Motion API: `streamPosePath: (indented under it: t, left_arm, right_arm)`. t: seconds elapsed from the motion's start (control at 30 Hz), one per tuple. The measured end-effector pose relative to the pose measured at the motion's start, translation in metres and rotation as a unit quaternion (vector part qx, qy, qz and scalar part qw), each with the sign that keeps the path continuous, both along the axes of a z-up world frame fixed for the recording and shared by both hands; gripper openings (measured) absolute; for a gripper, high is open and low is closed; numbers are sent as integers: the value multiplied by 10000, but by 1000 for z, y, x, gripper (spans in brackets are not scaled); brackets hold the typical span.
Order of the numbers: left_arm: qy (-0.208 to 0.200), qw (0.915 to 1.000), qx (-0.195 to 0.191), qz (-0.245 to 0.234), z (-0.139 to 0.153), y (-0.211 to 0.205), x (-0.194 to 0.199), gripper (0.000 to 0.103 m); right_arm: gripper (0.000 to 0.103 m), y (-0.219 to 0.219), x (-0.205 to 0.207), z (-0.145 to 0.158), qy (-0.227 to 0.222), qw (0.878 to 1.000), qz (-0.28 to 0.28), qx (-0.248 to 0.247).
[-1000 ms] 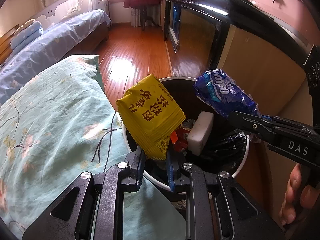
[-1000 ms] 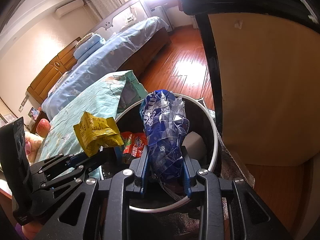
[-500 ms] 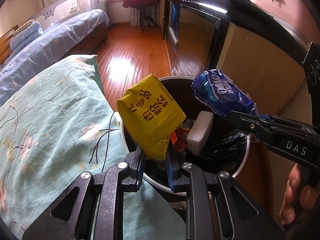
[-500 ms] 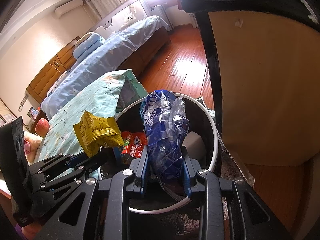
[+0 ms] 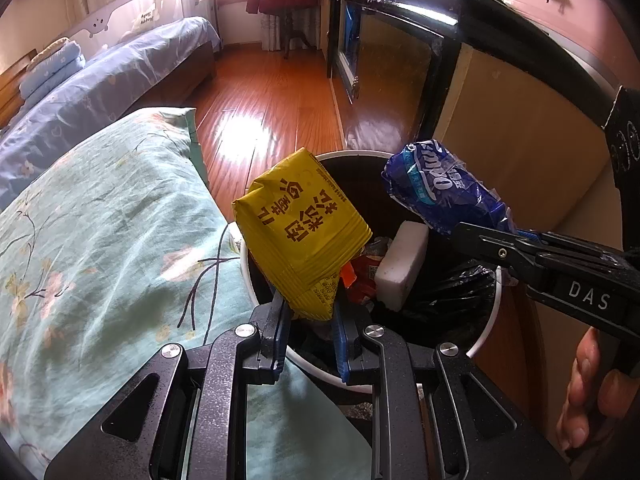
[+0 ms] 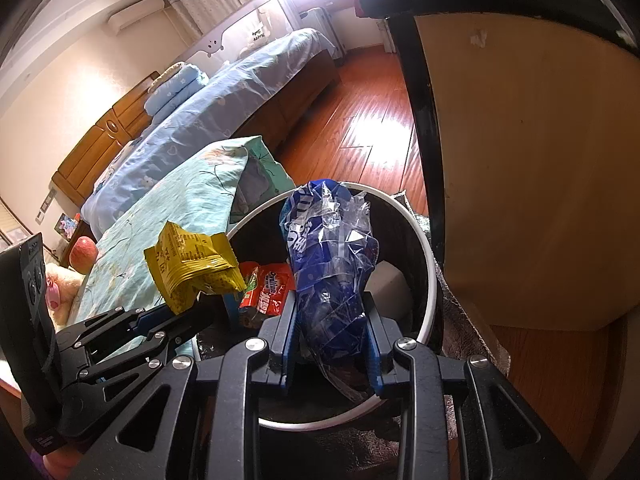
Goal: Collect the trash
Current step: 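Lower both held wrappers into the bin and open both tools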
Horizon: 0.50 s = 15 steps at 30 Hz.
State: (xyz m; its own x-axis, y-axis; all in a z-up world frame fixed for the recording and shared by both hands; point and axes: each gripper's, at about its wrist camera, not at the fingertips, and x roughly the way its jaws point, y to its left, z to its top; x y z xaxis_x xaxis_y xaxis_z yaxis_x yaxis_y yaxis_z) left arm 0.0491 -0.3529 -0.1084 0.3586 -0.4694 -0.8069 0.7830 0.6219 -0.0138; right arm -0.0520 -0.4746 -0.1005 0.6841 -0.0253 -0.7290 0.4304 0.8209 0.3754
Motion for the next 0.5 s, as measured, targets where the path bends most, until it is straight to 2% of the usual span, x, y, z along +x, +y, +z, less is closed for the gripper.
streamPosePath:
  t: [0.27,0.33,0.5]
  left_arm:
    - [65,10000,10,-42,1,0,2,18]
    - [36,10000,22,-11,1,0,2,18]
    - [-8,10000,-30,-21,6,6,0,23]
  right_arm:
    - [31,-1,2,-4,21,10000,13,38]
    - [34,-3,3,-5,14,10000,2,93]
    - [50,-5,0,-5,-81,9997,-54,234]
